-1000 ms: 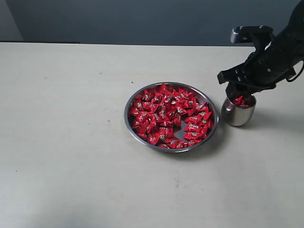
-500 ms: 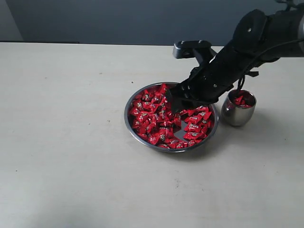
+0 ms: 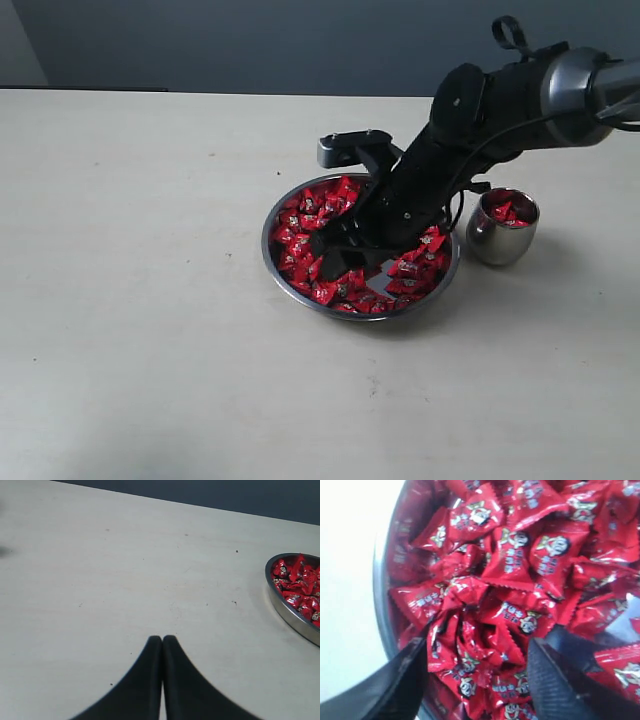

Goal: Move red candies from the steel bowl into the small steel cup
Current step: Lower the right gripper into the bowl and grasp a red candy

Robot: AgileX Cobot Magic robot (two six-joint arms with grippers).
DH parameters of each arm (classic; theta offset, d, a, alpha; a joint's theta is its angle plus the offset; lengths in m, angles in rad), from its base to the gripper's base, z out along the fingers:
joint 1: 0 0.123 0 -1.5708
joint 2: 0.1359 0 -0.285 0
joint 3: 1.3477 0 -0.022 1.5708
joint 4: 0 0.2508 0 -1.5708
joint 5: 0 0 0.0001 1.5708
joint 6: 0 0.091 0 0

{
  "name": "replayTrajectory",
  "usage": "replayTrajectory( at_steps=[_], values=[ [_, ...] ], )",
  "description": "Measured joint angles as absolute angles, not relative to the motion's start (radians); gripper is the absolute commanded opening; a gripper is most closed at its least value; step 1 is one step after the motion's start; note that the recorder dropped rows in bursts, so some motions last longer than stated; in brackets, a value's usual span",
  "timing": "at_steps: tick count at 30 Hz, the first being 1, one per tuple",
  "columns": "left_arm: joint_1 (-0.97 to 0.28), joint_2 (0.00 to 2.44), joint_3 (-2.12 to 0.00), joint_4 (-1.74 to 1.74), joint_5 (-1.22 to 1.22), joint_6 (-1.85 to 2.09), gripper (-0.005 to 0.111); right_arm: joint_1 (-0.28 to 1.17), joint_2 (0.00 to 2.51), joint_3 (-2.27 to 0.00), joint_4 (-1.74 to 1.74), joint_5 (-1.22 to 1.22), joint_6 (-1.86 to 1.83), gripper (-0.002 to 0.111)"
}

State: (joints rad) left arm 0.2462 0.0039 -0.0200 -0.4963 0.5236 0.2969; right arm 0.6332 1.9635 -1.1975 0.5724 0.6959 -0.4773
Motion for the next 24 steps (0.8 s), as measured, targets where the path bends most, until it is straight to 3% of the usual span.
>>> replayTrajectory(
  at_steps=[3, 9, 24],
  values=[
    [0.246, 0.004, -0.02, -0.496, 0.524, 0.297, 0.0, 0.645, 1.981, -1.198, 0.587, 0.698, -0.486, 0.045],
    [0.246, 0.004, -0.02, -0.496, 0.524, 0.297, 0.0, 0.65, 2.014, -1.198, 0.589, 0.702, -0.49, 0.001],
    [0.246, 0.004, -0.02, -0.496, 0.524, 0.297, 0.0, 0.65, 1.918, -1.198, 0.476, 0.726, -0.464, 0.0]
  ],
)
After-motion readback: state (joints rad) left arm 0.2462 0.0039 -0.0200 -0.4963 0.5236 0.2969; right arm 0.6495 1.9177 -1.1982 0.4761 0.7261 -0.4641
